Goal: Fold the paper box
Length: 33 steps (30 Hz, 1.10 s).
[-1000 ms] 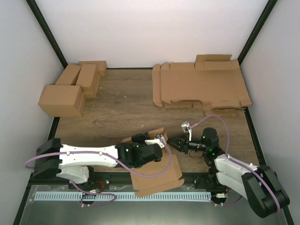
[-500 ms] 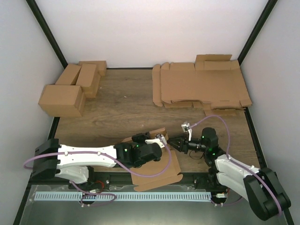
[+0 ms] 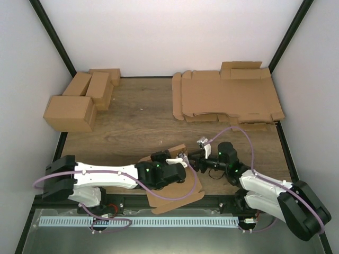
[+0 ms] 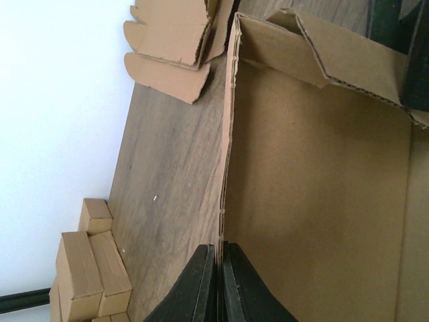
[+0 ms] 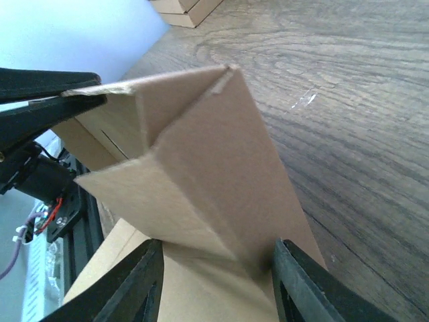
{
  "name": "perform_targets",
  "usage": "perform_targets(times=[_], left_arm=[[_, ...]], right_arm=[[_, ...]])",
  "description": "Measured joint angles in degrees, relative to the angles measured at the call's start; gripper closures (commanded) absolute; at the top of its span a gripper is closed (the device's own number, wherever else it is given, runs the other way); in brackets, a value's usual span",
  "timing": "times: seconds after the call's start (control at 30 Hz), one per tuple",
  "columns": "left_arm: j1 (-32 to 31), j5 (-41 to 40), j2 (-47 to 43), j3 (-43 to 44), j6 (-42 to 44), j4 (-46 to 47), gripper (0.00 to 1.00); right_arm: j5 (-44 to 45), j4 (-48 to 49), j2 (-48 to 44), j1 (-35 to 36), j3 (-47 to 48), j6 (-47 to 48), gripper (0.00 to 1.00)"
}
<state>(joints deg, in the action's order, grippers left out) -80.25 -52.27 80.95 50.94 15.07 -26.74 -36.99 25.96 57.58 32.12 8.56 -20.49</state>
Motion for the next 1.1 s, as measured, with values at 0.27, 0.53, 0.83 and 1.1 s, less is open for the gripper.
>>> perform_targets(times=[0.27,0.53,0.83,1.1], left_arm=[[-0.5,-1.97,3.5,0.17,-0.04,0.15,0.96],[-2.38,-5.4,6.34,0.31,-0.09,0.55,0.96],[-2.67,-6.75,7.56,0.39,-0.09,1.03,0.96],[-2.67,-5.79,6.47,0.37,-0.04,1.66,0.96]], right_arm=[[8.22,-1.09,-2.34,2.86,-0.04,1.84,0.59],[12.2,-0.24,-0.98,3.48,0.15,1.81,0.58],[12.94,1.9,-1.57,5.01,-1.36,0.0,0.5],[8.5,7.04,-1.25,5.05,-3.82,-2.69,0.4]])
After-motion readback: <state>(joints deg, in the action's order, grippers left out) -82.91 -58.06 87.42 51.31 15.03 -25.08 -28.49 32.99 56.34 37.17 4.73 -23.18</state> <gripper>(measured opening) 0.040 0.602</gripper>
